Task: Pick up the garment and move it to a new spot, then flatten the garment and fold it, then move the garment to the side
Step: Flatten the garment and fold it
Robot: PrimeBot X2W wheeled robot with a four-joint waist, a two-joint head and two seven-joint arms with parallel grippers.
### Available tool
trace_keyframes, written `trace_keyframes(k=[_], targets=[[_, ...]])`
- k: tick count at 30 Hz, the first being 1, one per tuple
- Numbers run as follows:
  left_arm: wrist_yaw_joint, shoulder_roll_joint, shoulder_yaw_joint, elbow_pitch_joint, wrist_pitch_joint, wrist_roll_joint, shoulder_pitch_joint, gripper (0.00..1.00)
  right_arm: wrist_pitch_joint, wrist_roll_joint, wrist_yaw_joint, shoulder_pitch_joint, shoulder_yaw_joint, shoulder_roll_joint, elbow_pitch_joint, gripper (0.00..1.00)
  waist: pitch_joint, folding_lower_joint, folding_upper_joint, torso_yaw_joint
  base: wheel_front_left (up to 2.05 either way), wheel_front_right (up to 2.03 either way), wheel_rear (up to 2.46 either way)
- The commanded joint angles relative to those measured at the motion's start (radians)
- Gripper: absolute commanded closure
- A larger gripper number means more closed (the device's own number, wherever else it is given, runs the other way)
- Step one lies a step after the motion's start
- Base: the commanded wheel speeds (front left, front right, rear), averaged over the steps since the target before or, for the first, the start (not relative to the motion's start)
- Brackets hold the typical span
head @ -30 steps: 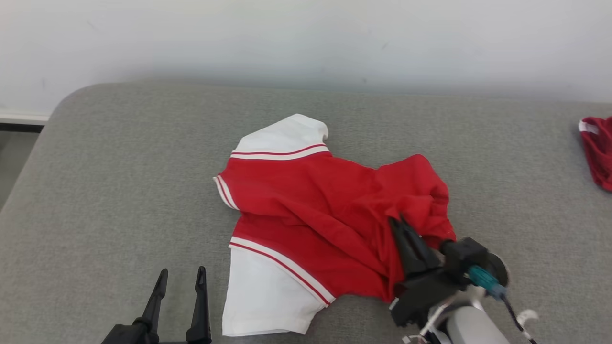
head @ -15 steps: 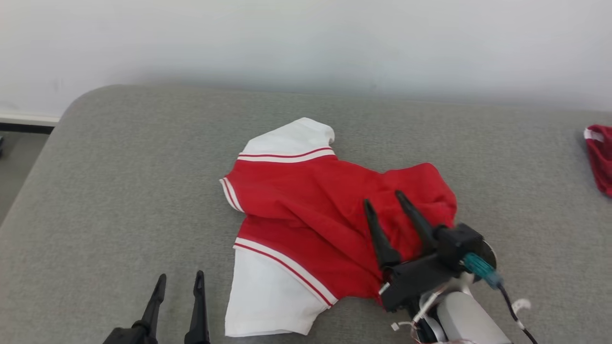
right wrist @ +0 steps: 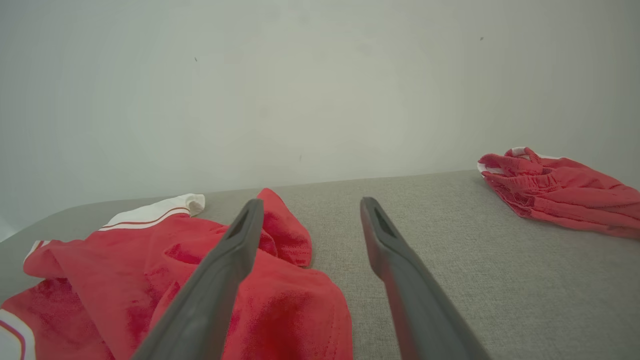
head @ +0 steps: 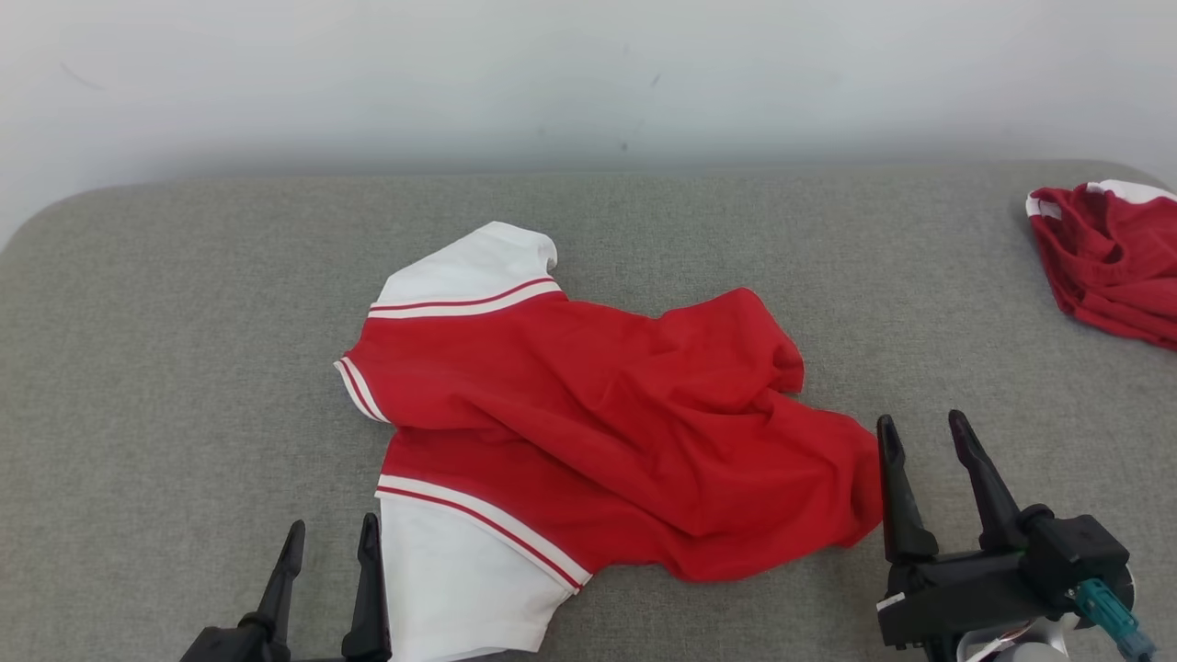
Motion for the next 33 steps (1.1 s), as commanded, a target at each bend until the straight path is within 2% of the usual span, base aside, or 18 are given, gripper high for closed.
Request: trace_keyframes(k=[1, 4, 13, 24, 29, 33], targets=[[-0.004, -0.001, 0.003, 0.000, -0.003, 0.011, -0.007, 0.00, -0.004, -0.005, -0.003, 0.003, -0.014, -0.012, 0.016, 0.00, 0.009, 0.0000, -0.0001, -0.008, 0.00, 0.00, 0.00], [-0.005, -0.001, 0.002, 0.004, -0.003, 0.010, -0.011, 0.00, -0.004, -0.003, -0.003, -0.041, -0.005, -0.044, 0.057, 0.00, 0.012, 0.0000, -0.0001, -0.002, 0.00, 0.00, 0.00], [-0.008, -0.001, -0.009, 0.016, -0.003, 0.007, -0.015, 0.00, 0.034, 0.023, -0.003, -0.282, 0.117, -0.135, 0.244, 0.00, 0.011, 0.0000, -0.0001, 0.043, 0.00, 0.00, 0.00], [-0.003, -0.001, -0.040, 0.027, -0.003, -0.016, -0.016, 0.00, 0.228, 0.136, -0.003, -0.550, 0.268, -0.215, 0.596, 0.00, 0.004, 0.0000, -0.0001, 0.122, 0.00, 0.00, 0.00], [-0.002, -0.001, -0.044, 0.026, -0.003, -0.022, -0.016, 0.00, 0.305, 0.200, -0.003, -0.605, 0.345, -0.218, 0.718, 0.00, 0.005, 0.0000, -0.0001, 0.143, 0.00, 0.00, 0.00], [-0.003, -0.001, -0.046, 0.027, -0.003, -0.026, -0.016, 0.00, 0.414, 0.269, -0.003, -0.636, 0.398, -0.216, 0.807, 0.00, 0.010, 0.0000, -0.0001, 0.148, 0.00, 0.00, 0.00]])
